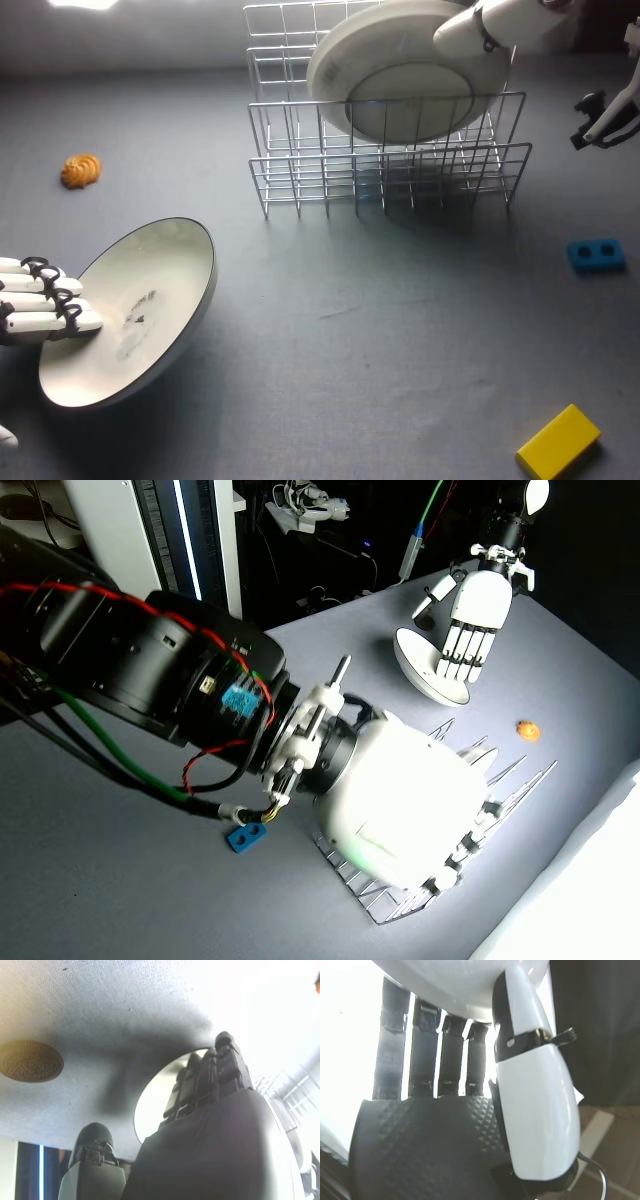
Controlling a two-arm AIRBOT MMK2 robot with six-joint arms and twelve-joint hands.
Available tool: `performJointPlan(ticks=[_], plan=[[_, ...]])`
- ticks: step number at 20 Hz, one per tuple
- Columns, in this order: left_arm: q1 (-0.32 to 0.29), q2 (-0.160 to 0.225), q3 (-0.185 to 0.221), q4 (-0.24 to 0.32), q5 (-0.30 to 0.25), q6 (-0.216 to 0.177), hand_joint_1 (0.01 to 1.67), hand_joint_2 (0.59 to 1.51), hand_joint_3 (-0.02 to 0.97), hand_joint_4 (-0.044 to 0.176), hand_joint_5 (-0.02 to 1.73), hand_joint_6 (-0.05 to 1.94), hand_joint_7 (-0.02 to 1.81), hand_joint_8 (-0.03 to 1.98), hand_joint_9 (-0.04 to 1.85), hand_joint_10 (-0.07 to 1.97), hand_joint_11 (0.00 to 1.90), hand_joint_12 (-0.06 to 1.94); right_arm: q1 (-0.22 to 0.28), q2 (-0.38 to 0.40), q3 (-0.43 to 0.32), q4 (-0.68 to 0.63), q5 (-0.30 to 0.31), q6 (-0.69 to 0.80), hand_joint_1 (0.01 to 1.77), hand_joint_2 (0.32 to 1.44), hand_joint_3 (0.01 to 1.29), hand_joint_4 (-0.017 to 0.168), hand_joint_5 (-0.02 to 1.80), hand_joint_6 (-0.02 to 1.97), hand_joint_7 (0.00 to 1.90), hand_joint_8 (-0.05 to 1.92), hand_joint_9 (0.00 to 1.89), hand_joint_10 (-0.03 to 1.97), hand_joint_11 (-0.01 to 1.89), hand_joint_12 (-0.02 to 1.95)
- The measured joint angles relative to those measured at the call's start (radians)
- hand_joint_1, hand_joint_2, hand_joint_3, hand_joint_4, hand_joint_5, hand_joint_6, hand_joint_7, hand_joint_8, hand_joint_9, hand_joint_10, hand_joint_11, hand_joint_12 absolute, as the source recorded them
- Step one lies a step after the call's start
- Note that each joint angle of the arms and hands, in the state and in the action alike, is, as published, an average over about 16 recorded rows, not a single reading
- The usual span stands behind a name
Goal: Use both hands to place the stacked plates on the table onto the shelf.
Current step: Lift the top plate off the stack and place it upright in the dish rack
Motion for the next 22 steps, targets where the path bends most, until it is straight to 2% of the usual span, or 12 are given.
performJointPlan(ticks=[5, 8, 15, 22], plan=[[0.0, 0.0, -0.001, 0.0, 0.001, 0.0, 0.02, 1.11, 0.018, -0.01, 0.0, -0.04, 0.03, -0.01, -0.02, -0.05, 0.02, 0.01, -0.019, -0.009, 0.019, -0.001, 0.001, -0.002, 1.2, 1.09, 0.01, -0.005, 0.83, 1.01, 0.99, 0.99, 1.04, 0.45, 0.67, 1.23], [0.0, 0.0, -0.001, 0.0, 0.001, 0.0, 0.02, 1.11, 0.018, -0.01, 0.0, -0.04, 0.03, -0.01, -0.02, -0.05, 0.02, 0.01, -0.026, -0.013, 0.024, -0.001, 0.005, -0.002, 1.17, 1.11, 0.01, -0.005, 0.8, 0.98, 0.96, 0.84, 1.0, 0.43, 0.6, 1.25], [0.0, 0.0, -0.001, 0.0, 0.002, 0.0, 0.02, 1.111, 0.018, -0.01, 0.0, -0.04, 0.03, -0.01, -0.02, -0.05, 0.02, 0.01, -0.031, -0.014, 0.023, -0.001, 0.008, -0.002, 1.08, 1.15, 0.01, -0.004, 0.72, 0.58, 0.87, 0.43, 0.85, 0.26, 0.4, 1.29], [-0.004, 0.001, -0.005, 0.001, 0.006, 0.0, 0.02, 1.113, 0.018, -0.01, 0.0, -0.04, 0.03, 0.0, -0.02, -0.05, 0.02, 0.01, 0.003, 0.003, -0.011, -0.038, 0.009, -0.003, 0.97, 1.15, 0.01, -0.003, 0.63, 0.14, 0.74, 0.02, 0.68, 0.09, 0.16, 1.28]])
